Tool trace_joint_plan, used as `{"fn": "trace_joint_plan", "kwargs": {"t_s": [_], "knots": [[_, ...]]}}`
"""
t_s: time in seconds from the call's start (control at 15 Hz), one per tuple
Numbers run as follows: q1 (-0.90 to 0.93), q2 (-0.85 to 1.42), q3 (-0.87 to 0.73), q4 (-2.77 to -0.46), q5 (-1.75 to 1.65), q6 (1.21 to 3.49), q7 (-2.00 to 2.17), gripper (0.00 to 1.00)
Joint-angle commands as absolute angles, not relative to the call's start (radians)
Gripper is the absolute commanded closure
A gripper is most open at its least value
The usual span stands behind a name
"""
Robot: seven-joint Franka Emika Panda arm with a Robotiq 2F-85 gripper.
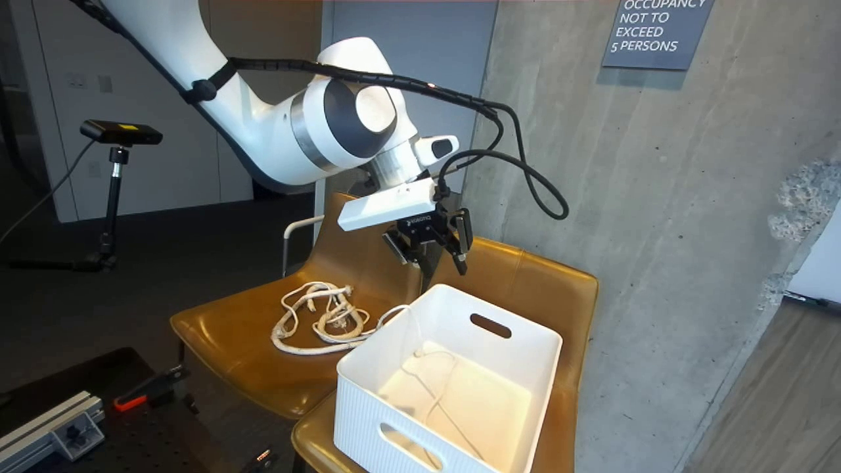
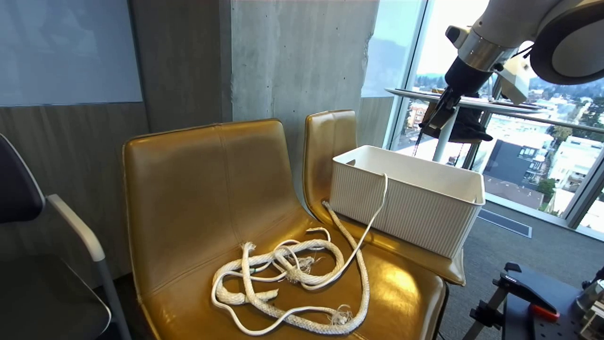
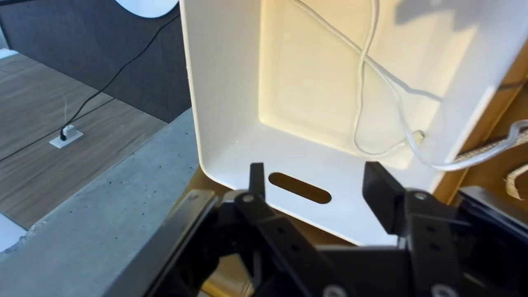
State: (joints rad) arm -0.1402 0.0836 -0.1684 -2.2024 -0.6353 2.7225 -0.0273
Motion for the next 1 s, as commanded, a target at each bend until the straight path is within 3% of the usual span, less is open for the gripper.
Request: {"fn": "trace_joint_plan", "kwargs": {"t_s": [0.0, 0.13, 0.53, 0.93], "knots": [[-0.055, 0.063, -0.074, -2.234, -0.491, 2.736, -0.001, 0.06], [-0.005, 0.084, -0.009, -2.228, -0.357, 2.742, -0.050, 0.00], [0.085, 0.194, 0.174, -2.194, 0.009, 2.739, -0.262, 0.00], [0.066, 0.337, 0.232, -2.110, 0.014, 2.684, -0.470, 0.00]]}}
